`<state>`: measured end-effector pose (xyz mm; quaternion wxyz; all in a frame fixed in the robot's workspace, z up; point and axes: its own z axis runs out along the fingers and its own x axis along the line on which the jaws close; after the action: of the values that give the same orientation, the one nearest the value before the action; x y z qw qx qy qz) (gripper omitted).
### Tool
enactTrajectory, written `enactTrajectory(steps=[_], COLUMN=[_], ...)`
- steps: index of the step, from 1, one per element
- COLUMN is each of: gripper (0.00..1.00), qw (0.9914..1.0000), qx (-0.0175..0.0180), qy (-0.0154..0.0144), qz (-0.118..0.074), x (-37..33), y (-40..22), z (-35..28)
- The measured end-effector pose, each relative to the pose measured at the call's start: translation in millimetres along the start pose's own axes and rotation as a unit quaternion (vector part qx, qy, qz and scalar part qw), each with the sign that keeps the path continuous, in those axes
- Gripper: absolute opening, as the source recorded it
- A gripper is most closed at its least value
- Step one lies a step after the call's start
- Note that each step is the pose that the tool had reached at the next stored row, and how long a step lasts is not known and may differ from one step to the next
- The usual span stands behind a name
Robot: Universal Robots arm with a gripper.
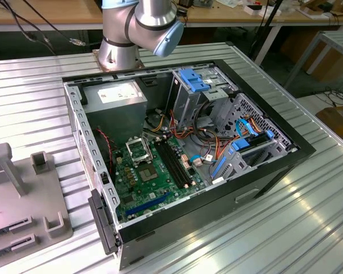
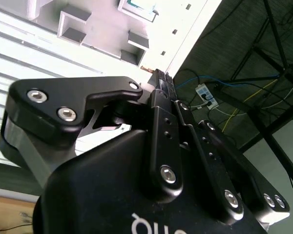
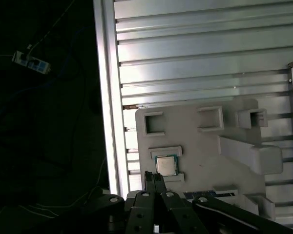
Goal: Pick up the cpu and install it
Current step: 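Pick up the cpu and move it towards the insertion slot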
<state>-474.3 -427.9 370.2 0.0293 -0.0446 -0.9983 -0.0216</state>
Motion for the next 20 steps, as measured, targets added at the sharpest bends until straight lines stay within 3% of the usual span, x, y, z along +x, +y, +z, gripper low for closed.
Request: enactTrajectory(steps=[1,2,3,5,10,12,16,20], gripper=[0.11,0.53,0.60,0.60,0.60,0.60,0.60,0.60], qw=[1.00000,0.99966,0.99964,0.99963,0.99922,0.99742,0.99467,0.99452], qx=[0.0000,0.0015,0.0016,0.0016,0.0023,0.0042,0.0061,0.0062], qy=[0.0000,0.0009,0.0009,0.0007,0.0007,0.0020,0.0033,0.0033], qz=[0.000,-0.026,-0.027,-0.027,-0.039,-0.072,-0.103,-0.104], x=[0.0,-0.3,-0.5,-0.8,-1.2,-1.6,-1.6,-1.6], y=[0.0,-0.5,-1.1,-2.7,-4.1,-4.3,-4.5,-4.5], z=[0.2,3.7,5.1,10.0,15.2,18.8,21.2,21.3])
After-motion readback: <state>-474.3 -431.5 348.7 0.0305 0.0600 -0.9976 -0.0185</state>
